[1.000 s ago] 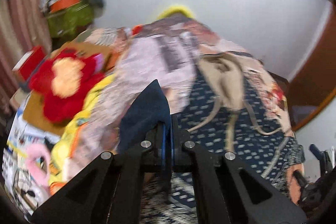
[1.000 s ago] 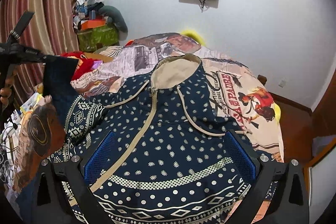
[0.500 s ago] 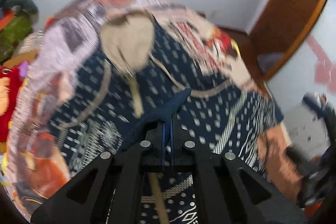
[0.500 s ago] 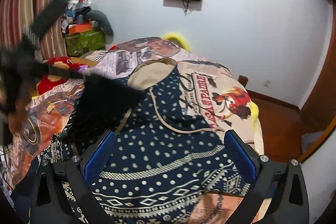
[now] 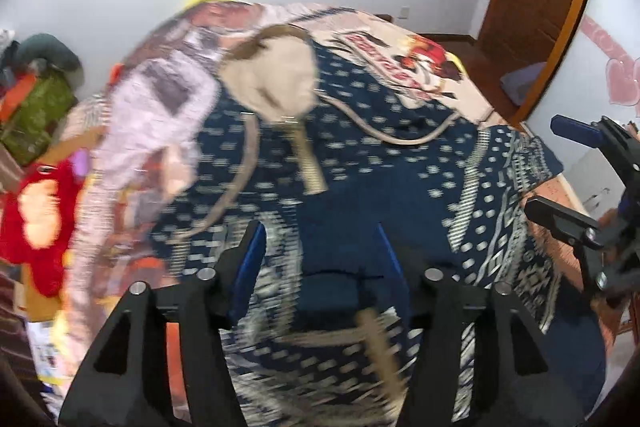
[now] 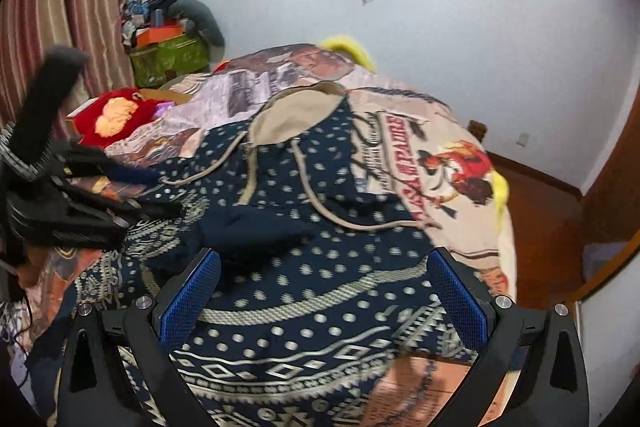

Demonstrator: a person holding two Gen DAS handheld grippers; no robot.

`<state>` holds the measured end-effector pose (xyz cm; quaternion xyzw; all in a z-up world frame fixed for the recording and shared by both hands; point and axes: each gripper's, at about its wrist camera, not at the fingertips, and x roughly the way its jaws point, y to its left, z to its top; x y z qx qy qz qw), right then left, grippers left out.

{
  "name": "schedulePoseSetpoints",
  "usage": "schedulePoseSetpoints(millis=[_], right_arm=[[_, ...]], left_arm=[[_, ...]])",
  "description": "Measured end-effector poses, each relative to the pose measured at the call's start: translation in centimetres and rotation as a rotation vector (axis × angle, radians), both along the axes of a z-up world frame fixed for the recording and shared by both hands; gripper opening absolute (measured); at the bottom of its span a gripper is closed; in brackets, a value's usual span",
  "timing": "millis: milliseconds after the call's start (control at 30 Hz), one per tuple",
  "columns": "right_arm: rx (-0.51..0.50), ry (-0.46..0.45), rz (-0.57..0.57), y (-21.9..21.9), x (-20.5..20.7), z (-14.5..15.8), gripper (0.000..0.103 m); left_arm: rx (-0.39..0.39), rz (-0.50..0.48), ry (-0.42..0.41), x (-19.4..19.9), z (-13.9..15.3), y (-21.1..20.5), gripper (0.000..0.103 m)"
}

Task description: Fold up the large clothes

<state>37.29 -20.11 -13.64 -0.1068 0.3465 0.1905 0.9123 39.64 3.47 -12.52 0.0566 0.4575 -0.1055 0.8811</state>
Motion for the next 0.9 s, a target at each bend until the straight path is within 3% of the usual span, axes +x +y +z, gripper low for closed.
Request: schedulePoseSetpoints(millis=[200, 400, 600, 733, 833, 900], right_arm=[[-0.011, 0.051, 0.095, 5.0, 0.6, -1.1, 0.103], [-0.051, 0.228, 0.174, 11.1, 2.6, -6.0, 0.103], [-0.160, 0.304, 0.213, 15.5, 4.3, -10.4, 0.083], [-0.198, 0.318, 0.210, 16.7, 5.4, -11.9, 0.062], [-0.213, 0.328, 0.202, 17.0, 5.9, -12.7, 0.048], [-0.231, 0.314, 0.205, 17.2, 5.9, -13.0, 0.047]], left_arm=[[0.109, 0.096, -0.029, -1.8, 0.1, 7.5, 0.070], [0.105, 0.147, 0.089, -2.8, -5.9, 12.7, 0.070], [0.084, 0.139, 0.199, -4.3, -12.4, 14.1, 0.070], [0.060, 0.146, 0.241, -5.0, -15.5, 14.4, 0.070], [0.077, 0.134, 0.214, -5.6, -16.3, 14.1, 0.070], [0.092, 0.121, 0.203, -5.9, -16.5, 13.5, 0.072]])
